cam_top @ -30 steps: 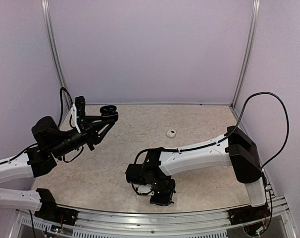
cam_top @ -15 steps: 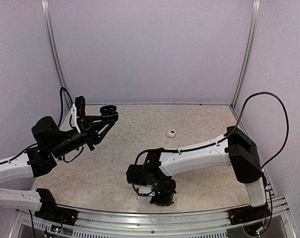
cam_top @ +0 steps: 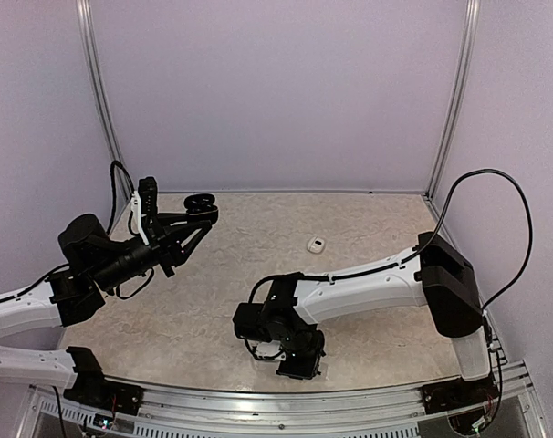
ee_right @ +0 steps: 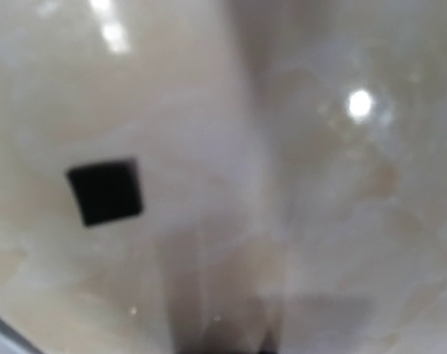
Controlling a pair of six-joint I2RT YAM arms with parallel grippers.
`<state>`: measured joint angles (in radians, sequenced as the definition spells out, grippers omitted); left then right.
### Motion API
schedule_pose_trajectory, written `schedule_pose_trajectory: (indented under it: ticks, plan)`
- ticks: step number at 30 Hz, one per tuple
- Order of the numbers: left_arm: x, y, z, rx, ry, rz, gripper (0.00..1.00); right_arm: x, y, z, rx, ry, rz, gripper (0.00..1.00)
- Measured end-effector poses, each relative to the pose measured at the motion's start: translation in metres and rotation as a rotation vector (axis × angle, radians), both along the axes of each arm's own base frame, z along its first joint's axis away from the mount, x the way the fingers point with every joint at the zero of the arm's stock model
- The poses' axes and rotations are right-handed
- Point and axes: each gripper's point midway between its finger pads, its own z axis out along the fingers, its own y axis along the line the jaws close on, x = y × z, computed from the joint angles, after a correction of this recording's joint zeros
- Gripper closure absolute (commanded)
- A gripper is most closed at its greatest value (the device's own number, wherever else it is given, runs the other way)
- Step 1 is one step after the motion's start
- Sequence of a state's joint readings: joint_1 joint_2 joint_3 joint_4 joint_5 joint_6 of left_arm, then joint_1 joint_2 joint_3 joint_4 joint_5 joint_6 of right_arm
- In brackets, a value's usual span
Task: Insert the wireless bluetooth earbuds into the charging case
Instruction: Pick up the left earbud from the center of the board.
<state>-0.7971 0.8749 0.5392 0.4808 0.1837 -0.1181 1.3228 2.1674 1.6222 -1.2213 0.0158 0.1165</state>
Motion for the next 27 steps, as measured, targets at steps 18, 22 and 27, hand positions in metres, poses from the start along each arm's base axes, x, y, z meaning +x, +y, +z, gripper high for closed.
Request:
schedule_pose_trajectory:
  ticks: [18, 22, 27]
  plan:
    - [0.002, -0.003, -0.005, 0.01, 0.01, -0.001, 0.95, 0.048, 0.042, 0.055, 0.303, -0.109, -0.054, 0.88]
    - [0.004, -0.004, -0.008, 0.016, 0.015, -0.004, 0.95, 0.073, 0.059, 0.111, 0.497, -0.21, -0.06, 0.89]
    - [0.007, -0.006, -0.011, 0.019, 0.021, -0.01, 0.96, 0.096, 0.072, 0.194, 0.772, -0.342, -0.045, 0.88]
